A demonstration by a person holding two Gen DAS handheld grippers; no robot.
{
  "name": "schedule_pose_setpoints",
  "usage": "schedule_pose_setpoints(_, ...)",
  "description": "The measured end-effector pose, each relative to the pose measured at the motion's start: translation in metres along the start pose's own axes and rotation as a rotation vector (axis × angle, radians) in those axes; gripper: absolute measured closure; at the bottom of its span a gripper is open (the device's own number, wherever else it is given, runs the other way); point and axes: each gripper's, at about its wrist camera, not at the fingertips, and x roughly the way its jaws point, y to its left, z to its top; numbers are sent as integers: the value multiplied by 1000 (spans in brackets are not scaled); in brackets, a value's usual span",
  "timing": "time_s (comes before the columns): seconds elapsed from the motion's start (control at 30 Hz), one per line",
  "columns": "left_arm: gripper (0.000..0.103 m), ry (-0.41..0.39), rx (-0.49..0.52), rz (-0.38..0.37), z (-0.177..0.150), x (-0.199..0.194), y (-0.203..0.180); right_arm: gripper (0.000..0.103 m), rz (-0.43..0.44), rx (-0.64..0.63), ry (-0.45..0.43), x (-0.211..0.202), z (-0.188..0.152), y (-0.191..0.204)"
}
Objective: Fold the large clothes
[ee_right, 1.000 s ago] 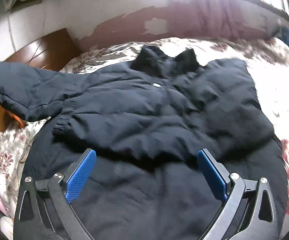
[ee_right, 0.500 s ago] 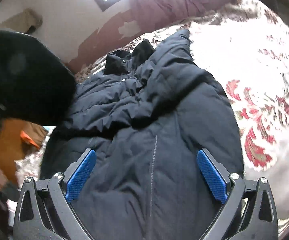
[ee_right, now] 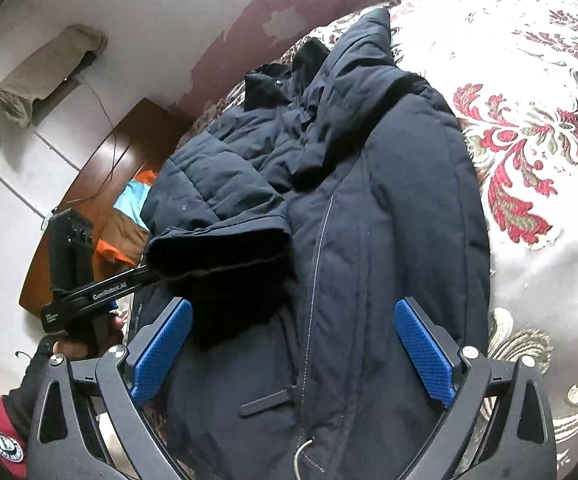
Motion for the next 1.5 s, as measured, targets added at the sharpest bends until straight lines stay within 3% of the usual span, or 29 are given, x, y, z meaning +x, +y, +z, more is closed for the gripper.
schedule_pose_setpoints(0.27, 89, -16, 66, 28, -12, -9, 7, 3, 19, 20, 23, 11, -2, 10)
schedule_pose_setpoints(0.53, 86, -35, 7, -19, -31, -15, 25, 3, 10, 19, 75, 18, -7, 21)
schedule_pose_setpoints(0.6, 72, -27, 1, -45, -35, -17, 27, 3, 19, 31, 81, 17, -8, 21)
schedule_pose_setpoints(0.7, 14, -32, 6, -104, -42, -22, 25, 3, 61, 83, 96, 17, -10, 21)
schedule_pose_setpoints(0.73, 0, -38, 9, -134, -44, -24, 23, 3, 76, 101, 98, 17, -13, 21)
schedule_pose_setpoints(0.93, 0, -48, -38, -142, -57, -40, 31, 3, 122, 213, 97, 35, -21, 24)
schedule_pose_setpoints(1.1, 0, -92, -122, -54, -62, -67, 68, 6, 15, 277, 50, 57, -20, 34)
schedule_pose_setpoints(1.17, 0, -111, -145, -3, -60, -77, 87, 34, -40, 239, 44, 66, -15, 47)
schedule_pose_setpoints(1.2, 0, -119, -154, 15, -58, -81, 96, 40, -77, 212, 51, 71, -13, 52)
schedule_pose_setpoints(1.23, 0, -127, -169, 39, -56, -87, 107, 60, -111, 190, 56, 74, -11, 57)
schedule_pose_setpoints(1.27, 0, -133, -180, 53, -55, -90, 114, 89, -123, 178, 64, 76, -9, 59)
schedule_pose_setpoints(1.3, 0, -141, -192, 70, -53, -94, 123, 96, -129, 166, 80, 79, -7, 61)
schedule_pose_setpoints(1.4, 0, -153, -214, 115, -44, -102, 145, 99, -135, 69, 54, 68, 13, 72)
schedule_pose_setpoints(1.5, 0, -179, -209, 156, -29, -107, 159, 99, -229, -102, -21, 47, 48, 88)
